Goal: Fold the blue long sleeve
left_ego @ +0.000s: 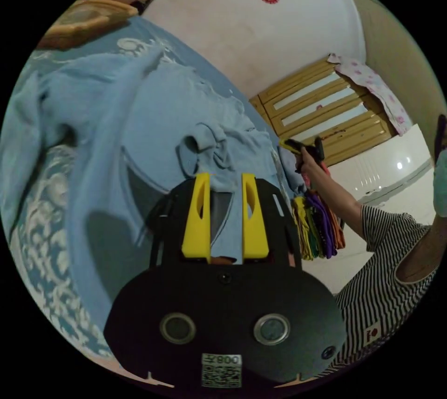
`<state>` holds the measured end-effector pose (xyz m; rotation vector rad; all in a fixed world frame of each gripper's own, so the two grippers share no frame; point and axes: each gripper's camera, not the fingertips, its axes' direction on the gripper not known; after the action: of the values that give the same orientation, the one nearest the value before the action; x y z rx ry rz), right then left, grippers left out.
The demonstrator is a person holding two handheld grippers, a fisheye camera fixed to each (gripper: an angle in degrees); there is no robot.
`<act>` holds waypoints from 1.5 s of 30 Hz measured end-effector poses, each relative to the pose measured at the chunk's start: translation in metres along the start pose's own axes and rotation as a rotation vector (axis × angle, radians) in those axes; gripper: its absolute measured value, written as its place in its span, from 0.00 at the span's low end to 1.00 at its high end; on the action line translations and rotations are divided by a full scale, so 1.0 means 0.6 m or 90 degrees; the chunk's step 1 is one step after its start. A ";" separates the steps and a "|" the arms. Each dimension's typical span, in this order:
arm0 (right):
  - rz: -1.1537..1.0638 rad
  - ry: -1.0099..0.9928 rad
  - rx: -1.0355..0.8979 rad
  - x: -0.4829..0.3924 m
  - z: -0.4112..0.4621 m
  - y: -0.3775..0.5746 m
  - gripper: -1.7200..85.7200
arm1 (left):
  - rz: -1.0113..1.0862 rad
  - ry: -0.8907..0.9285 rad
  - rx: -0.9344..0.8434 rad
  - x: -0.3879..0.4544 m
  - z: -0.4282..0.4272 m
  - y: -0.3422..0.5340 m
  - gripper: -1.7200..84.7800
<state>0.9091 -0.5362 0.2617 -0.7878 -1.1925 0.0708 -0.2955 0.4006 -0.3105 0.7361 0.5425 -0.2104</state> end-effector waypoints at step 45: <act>-0.409 -0.532 -0.045 -0.349 -0.090 0.489 0.13 | 0.144 0.231 0.286 0.262 -0.206 0.012 0.02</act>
<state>0.9724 -0.4405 -0.0840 -0.3907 -2.2058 -0.1940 -0.2092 0.4910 -0.4665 1.2790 0.7602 0.0185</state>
